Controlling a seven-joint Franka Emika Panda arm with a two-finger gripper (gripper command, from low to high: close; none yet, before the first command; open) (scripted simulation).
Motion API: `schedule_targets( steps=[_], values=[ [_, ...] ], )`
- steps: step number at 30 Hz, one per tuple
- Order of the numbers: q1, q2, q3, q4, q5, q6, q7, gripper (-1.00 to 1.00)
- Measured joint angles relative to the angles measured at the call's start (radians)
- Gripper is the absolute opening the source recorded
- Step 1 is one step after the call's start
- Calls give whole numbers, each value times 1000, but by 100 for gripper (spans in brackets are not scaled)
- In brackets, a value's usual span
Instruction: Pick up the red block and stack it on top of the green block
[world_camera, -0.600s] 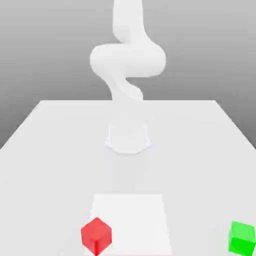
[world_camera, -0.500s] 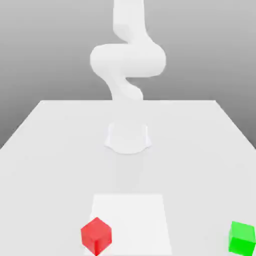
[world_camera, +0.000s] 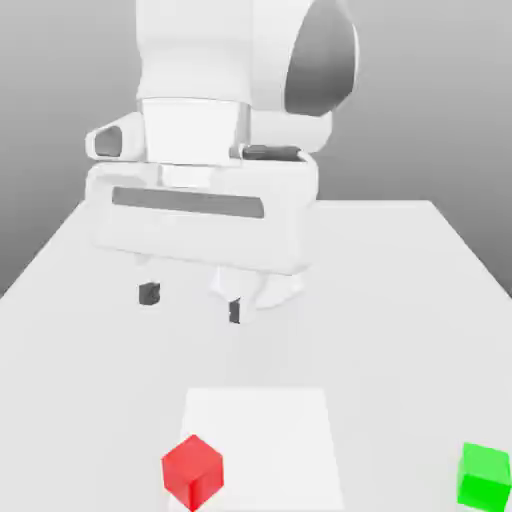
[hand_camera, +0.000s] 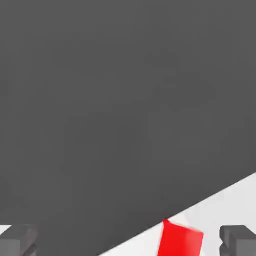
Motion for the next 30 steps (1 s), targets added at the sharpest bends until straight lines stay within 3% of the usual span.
schedule_targets(
  steps=[11, 12, 19, 24, 30],
  values=[
    [-9, 399, -25, -24, 6, 221, 140, 0],
    [-9, 424, -26, -20, 6, 243, 140, -100],
    [-8, 426, -26, -20, 5, 245, 142, -100],
    [-5, 275, -18, -40, 4, 114, 136, -100],
    [139, 279, 130, 44, -59, 26, 33, -100]
  ],
)
